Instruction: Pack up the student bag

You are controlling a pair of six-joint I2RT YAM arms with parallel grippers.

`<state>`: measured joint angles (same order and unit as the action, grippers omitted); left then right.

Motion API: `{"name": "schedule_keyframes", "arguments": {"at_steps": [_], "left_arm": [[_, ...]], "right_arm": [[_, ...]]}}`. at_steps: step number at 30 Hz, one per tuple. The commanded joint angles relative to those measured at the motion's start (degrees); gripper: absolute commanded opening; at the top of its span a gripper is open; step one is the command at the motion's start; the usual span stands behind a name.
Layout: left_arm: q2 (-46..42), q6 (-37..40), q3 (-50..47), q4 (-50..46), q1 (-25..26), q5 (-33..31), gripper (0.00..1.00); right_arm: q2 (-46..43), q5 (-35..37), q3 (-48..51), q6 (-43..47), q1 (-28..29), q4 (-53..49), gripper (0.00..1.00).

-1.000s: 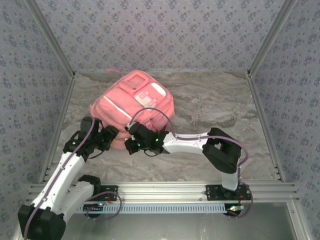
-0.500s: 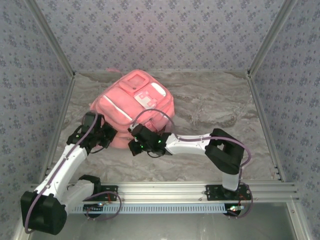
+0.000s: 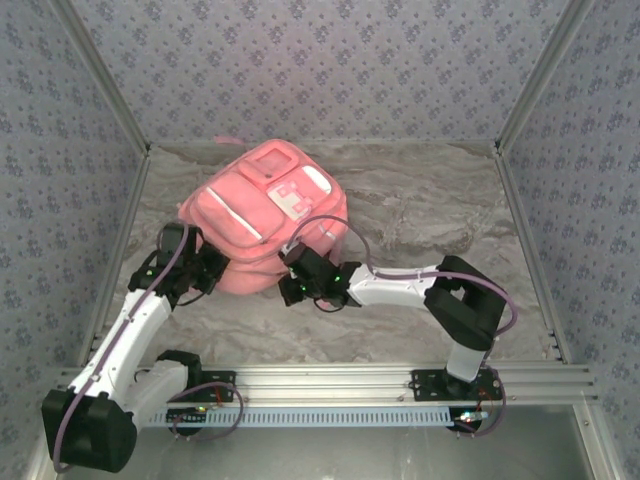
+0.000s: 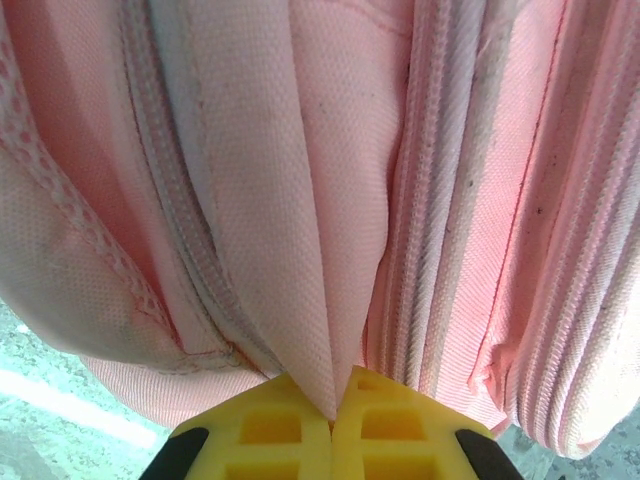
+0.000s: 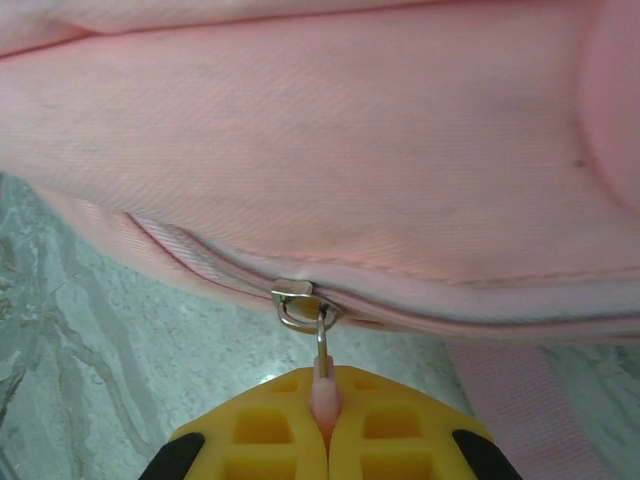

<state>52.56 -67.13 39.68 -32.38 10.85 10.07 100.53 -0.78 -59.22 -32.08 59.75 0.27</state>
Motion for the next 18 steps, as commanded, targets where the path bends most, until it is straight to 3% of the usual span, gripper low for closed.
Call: {"name": "schedule_keyframes", "arguments": {"at_steps": [1, 12, 14, 16, 18], "left_arm": [[-1.4, 0.2, 2.4, 0.7, -0.9, -1.2, 0.0], [0.0, -0.4, 2.0, 2.8, 0.1, 0.5, 0.0], [0.4, -0.6, 2.1, 3.2, 1.0, 0.5, 0.0], [0.9, -0.8, 2.1, 3.8, 2.1, 0.2, 0.0], [1.5, -1.0, 2.3, 4.4, 3.1, 0.0, 0.0]], "right_arm": [[-2.1, 3.3, 1.4, 0.6, -1.9, -3.6, 0.0], [-4.1, 12.1, 2.5, -5.7, -6.1, -11.0, 0.0], [-4.7, 12.8, 3.0, -6.4, -6.4, -10.7, 0.07], [-5.4, 12.8, 3.7, -6.4, -6.5, -9.3, 0.24], [-6.7, 13.1, 4.2, -5.0, -6.3, -7.4, 0.35]]}}
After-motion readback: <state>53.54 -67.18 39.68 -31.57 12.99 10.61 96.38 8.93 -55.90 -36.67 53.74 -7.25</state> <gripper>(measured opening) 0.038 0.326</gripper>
